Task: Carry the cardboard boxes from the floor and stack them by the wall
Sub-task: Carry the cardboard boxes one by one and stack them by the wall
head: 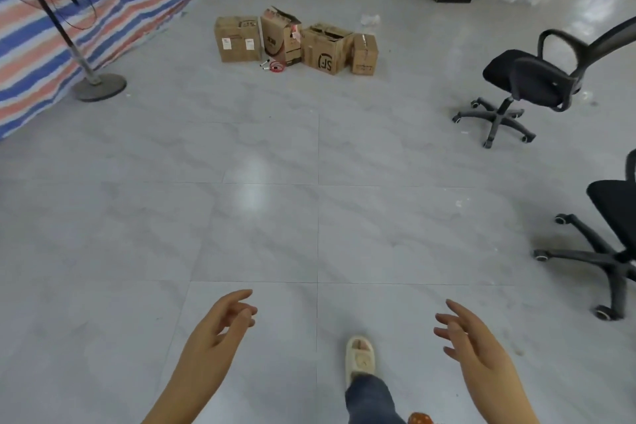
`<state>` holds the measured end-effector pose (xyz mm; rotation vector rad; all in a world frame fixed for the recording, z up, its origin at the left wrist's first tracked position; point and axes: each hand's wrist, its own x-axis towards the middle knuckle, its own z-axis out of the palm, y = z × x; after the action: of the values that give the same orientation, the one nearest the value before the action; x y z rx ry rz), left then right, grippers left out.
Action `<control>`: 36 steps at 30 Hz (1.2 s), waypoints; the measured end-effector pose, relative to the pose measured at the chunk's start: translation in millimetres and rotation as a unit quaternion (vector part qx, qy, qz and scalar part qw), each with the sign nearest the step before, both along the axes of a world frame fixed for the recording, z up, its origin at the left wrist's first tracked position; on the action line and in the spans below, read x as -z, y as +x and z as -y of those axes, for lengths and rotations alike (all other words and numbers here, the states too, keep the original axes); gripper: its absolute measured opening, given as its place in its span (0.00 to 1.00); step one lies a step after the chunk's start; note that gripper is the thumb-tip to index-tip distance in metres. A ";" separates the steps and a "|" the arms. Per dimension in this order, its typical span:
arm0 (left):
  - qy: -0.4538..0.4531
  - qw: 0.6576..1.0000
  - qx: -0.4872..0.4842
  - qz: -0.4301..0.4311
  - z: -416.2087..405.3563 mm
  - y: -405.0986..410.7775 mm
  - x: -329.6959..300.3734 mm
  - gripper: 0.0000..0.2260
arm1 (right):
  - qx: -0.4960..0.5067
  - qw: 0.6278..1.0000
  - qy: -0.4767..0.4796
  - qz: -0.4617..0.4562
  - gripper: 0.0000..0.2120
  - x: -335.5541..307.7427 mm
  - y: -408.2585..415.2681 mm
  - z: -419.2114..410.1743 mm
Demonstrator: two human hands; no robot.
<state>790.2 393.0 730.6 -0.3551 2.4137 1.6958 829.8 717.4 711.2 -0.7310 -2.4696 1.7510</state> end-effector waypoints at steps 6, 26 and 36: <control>-0.004 1.000 -0.022 0.003 -27.3 -108.8 17.1 0.11 | -0.017 1.000 -0.010 0.003 0.14 19.3 -116.6 -19.5; -0.019 0.997 -0.072 0.013 -52.2 -498.4 17.2 0.11 | -0.093 0.996 0.007 0.003 0.14 18.6 -555.8 -41.3; -0.025 0.999 0.003 -0.031 -13.8 -769.1 -13.7 0.12 | -0.036 0.999 -0.001 -0.037 0.14 9.0 -791.2 -6.9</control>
<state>21.1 406.8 744.3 -0.3058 2.5020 1.6693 38.6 724.3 702.2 -0.5744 -2.4751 1.7709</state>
